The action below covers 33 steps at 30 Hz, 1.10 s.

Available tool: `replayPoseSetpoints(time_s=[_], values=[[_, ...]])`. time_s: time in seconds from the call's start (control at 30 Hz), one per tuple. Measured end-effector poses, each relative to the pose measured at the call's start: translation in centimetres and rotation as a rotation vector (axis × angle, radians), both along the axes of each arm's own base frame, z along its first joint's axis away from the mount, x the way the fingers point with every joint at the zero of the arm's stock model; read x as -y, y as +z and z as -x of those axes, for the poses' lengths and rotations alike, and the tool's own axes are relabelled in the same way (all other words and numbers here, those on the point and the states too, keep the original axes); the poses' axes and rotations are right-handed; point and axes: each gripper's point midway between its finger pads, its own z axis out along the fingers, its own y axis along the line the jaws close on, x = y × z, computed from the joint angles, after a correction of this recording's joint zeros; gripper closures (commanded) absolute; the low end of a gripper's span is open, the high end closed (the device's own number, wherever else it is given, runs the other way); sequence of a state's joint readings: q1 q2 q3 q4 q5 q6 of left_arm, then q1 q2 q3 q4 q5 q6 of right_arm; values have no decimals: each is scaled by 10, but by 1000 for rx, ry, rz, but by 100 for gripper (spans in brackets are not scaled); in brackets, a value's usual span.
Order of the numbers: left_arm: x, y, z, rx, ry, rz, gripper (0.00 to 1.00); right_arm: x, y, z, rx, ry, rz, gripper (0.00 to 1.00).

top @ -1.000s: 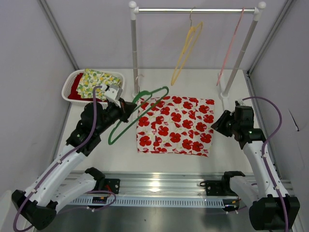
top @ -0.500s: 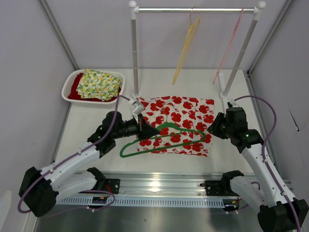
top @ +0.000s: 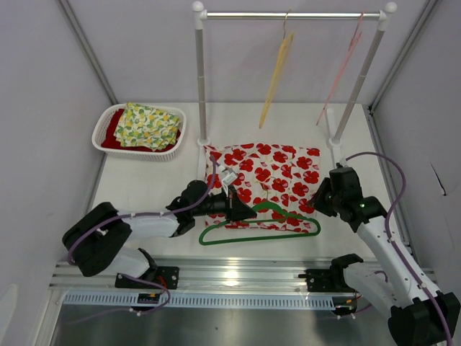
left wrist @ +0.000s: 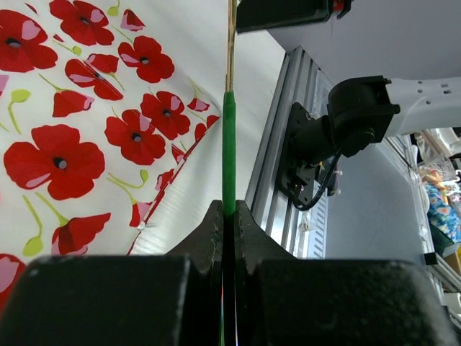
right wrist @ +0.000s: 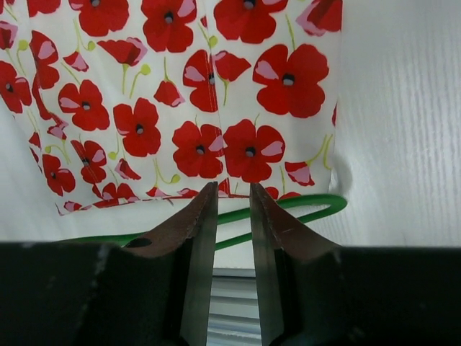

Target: Place the skirt on the hanger

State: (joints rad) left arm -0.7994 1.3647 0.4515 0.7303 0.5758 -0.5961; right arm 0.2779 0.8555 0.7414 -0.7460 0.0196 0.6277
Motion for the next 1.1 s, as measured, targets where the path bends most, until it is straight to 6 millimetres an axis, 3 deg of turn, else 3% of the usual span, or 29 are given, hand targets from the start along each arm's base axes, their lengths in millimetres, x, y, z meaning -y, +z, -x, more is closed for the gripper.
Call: replayPoseSetpoints(time_s=[0.3, 0.8, 1.1], values=[[18, -27, -8, -37, -18, 42, 100, 4, -57, 30, -153, -75, 19, 71], [22, -70, -5, -155, -24, 35, 100, 6, -88, 40, -183, -153, 39, 69], [21, -75, -6, -168, -27, 33, 100, 7, -88, 44, -138, -171, 20, 64]])
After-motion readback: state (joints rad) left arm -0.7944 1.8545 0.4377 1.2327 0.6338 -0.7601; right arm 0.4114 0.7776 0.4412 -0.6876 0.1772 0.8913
